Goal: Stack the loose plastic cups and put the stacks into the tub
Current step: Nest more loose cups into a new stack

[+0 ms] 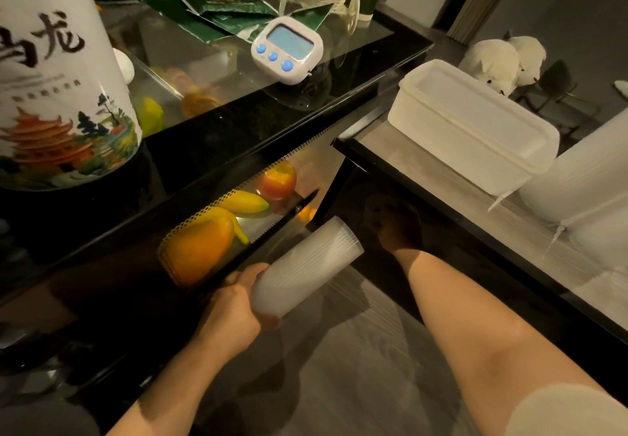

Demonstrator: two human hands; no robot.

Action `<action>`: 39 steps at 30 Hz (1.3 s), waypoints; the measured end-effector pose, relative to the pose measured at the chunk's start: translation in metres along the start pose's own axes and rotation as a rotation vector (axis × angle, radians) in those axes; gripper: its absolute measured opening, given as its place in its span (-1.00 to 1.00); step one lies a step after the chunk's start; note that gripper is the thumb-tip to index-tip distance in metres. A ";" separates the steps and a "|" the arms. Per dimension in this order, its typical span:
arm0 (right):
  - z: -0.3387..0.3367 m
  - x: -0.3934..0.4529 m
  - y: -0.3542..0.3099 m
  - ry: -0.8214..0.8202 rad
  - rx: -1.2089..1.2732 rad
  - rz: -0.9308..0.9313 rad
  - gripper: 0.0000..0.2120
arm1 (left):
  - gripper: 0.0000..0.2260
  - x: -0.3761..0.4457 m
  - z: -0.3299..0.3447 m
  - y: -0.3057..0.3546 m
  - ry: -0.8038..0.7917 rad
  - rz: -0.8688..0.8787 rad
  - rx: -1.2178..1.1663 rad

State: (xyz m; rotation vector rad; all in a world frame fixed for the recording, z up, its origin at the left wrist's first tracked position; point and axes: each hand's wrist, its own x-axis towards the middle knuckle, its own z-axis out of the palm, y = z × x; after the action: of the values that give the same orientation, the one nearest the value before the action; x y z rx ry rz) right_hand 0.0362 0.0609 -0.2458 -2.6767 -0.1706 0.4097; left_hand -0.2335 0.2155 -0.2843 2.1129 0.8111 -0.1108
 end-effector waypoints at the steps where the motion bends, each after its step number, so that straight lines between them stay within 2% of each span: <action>1: 0.001 0.000 0.003 -0.009 -0.019 0.000 -0.61 | -0.11 0.000 0.000 -0.001 -0.005 0.000 -0.011; 6: -0.004 -0.012 0.019 -0.046 -0.101 -0.082 -0.62 | -0.13 0.001 0.000 -0.003 -0.020 0.023 0.024; 10: -0.028 -0.041 0.025 -0.028 0.152 -0.123 -0.56 | -0.13 0.000 0.001 0.002 -0.014 0.058 0.058; 13: -0.045 -0.067 0.025 -0.033 0.283 0.021 -0.46 | -0.14 -0.001 0.002 0.005 -0.029 0.099 0.075; 15: -0.057 -0.083 0.033 -0.081 0.275 0.140 -0.42 | -0.14 -0.003 0.004 0.009 -0.035 0.129 0.070; 17: -0.069 -0.099 0.048 -0.169 0.234 0.182 -0.45 | -0.12 -0.006 0.006 0.012 -0.037 0.154 0.093; 20: -0.082 -0.112 0.072 -0.209 0.247 0.073 -0.49 | -0.11 -0.014 0.011 0.021 -0.059 0.165 0.112; 23: -0.089 -0.117 0.088 -0.248 0.353 -0.001 -0.25 | -0.09 -0.024 0.017 0.026 -0.084 0.200 0.141; 24: -0.092 -0.118 0.092 -0.271 0.413 -0.008 -0.24 | -0.09 -0.027 0.019 0.029 -0.090 0.217 0.140; 27: -0.100 -0.125 0.099 -0.366 0.558 -0.082 -0.45 | -0.14 -0.036 0.023 0.040 -0.119 0.225 0.126; 30: -0.106 -0.131 0.106 -0.398 0.631 -0.176 -0.47 | -0.17 -0.042 0.028 0.048 -0.158 0.248 0.106; 33: -0.113 -0.134 0.113 -0.442 0.667 -0.182 -0.60 | -0.14 -0.047 0.031 0.051 -0.144 0.287 0.053; 39: -0.106 -0.141 0.126 -0.495 0.610 -0.212 -0.58 | -0.12 -0.051 0.039 0.057 -0.146 0.316 0.113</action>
State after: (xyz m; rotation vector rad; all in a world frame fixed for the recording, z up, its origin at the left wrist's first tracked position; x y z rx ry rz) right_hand -0.0571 -0.1200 -0.1718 -1.9030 -0.3984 0.8867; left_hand -0.2321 0.1361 -0.2522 2.2817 0.3867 -0.1422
